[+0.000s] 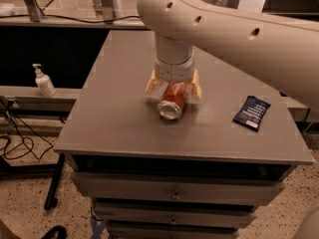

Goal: Place coke can upright

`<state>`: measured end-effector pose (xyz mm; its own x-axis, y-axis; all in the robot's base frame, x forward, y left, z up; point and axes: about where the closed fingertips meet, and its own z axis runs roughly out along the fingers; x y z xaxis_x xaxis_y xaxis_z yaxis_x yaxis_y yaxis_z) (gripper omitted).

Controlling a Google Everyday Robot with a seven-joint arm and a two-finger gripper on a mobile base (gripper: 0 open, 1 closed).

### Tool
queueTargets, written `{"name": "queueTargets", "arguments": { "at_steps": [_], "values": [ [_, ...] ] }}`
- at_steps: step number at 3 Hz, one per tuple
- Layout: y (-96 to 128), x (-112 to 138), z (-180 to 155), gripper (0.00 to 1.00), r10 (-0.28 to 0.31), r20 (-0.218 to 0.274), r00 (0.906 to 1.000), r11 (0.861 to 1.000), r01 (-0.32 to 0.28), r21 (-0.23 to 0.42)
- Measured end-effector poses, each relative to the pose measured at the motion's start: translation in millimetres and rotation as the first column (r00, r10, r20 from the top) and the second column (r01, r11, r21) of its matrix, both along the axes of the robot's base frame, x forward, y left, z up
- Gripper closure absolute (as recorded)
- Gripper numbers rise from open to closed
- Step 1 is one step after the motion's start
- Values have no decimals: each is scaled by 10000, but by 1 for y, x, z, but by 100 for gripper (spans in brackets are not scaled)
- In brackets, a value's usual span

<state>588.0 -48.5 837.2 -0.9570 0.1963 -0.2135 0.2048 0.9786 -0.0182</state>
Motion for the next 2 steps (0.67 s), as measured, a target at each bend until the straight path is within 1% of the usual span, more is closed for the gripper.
{"name": "queueTargets", "arguments": {
  "at_steps": [1,2],
  "values": [
    [-14,6,-8,42,485,252,9985,9988,-484,-46],
    [-27,17,-12,64,1149,555,9918,9933,-1154,69]
  ]
}}
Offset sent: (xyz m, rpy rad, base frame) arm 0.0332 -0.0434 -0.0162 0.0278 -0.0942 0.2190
